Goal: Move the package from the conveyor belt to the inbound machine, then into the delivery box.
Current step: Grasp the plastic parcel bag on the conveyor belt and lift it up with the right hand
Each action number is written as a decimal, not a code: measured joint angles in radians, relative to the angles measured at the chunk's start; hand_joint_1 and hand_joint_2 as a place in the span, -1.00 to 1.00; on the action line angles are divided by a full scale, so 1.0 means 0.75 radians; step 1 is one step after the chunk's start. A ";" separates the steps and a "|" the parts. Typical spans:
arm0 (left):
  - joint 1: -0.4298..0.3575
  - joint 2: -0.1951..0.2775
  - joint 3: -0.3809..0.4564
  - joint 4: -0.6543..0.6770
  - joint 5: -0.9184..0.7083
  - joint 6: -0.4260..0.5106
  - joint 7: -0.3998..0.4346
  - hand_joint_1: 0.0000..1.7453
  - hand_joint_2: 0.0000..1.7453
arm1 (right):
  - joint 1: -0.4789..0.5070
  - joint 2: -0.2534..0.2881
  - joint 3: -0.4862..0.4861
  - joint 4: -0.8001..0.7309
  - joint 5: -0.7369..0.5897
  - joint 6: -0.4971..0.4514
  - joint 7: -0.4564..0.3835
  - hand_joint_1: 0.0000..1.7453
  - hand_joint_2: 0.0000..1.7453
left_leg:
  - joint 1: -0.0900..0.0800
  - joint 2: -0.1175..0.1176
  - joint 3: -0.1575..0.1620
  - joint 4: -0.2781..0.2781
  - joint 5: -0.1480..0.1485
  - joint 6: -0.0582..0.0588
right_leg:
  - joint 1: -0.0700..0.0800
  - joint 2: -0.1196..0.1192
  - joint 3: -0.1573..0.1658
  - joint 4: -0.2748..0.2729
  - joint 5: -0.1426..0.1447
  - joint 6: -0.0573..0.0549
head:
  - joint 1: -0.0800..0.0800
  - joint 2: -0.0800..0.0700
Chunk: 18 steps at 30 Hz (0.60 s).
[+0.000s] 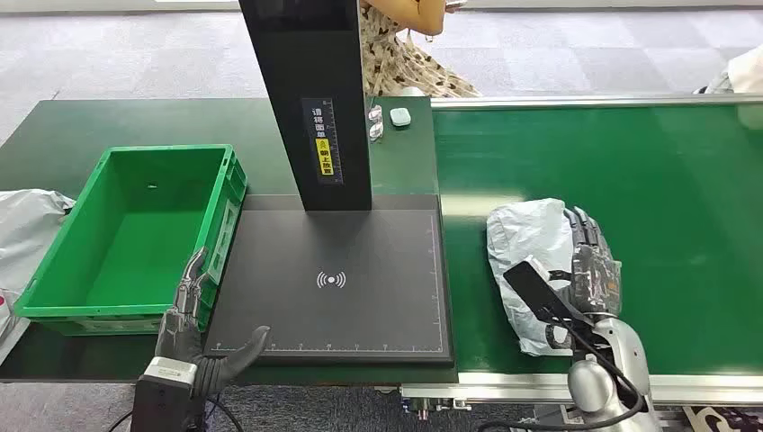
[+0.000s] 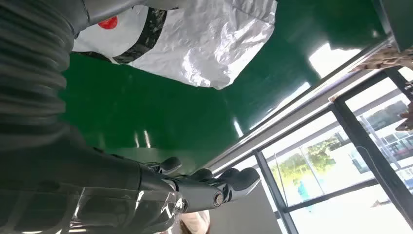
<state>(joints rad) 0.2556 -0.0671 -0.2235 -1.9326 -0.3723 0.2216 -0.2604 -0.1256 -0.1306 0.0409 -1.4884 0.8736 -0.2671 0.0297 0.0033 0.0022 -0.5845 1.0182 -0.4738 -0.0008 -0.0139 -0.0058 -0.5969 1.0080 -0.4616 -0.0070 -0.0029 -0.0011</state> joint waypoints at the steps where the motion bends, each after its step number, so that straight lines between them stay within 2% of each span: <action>1: 0.000 0.001 0.000 0.000 0.001 0.001 -0.001 -1.00 1.00 | -0.010 -0.009 -0.006 0.011 -0.007 0.007 0.002 -1.00 1.00 | 0.000 0.000 0.000 0.000 0.000 0.000 | 0.000 0.000 0.000 0.000 0.000 0.000 | 0.000 0.000; 12: -0.016 0.015 0.000 0.012 0.029 0.037 -0.008 -1.00 1.00 | -0.336 -0.227 -0.036 0.428 -0.098 0.212 -0.025 -1.00 1.00 | -0.001 -0.001 -0.001 0.000 0.001 0.002 | -0.001 -0.001 0.001 0.000 0.001 0.001 | 0.001 0.000; 18: -0.017 0.024 0.000 0.017 0.036 0.049 -0.015 -1.00 1.00 | -0.450 -0.297 -0.007 0.598 -0.141 0.270 -0.056 -1.00 1.00 | -0.001 -0.001 -0.001 0.000 0.001 0.002 | -0.001 -0.001 0.000 0.000 0.001 0.001 | 0.001 0.000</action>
<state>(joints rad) 0.2424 -0.0495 -0.2235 -1.9202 -0.3455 0.2587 -0.2715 -0.4633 -0.3536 0.0356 -1.0399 0.7682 -0.0643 -0.0124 0.0024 0.0011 -0.5852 1.0184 -0.4729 0.0005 -0.0149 -0.0066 -0.5966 1.0082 -0.4608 -0.0062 -0.0025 -0.0011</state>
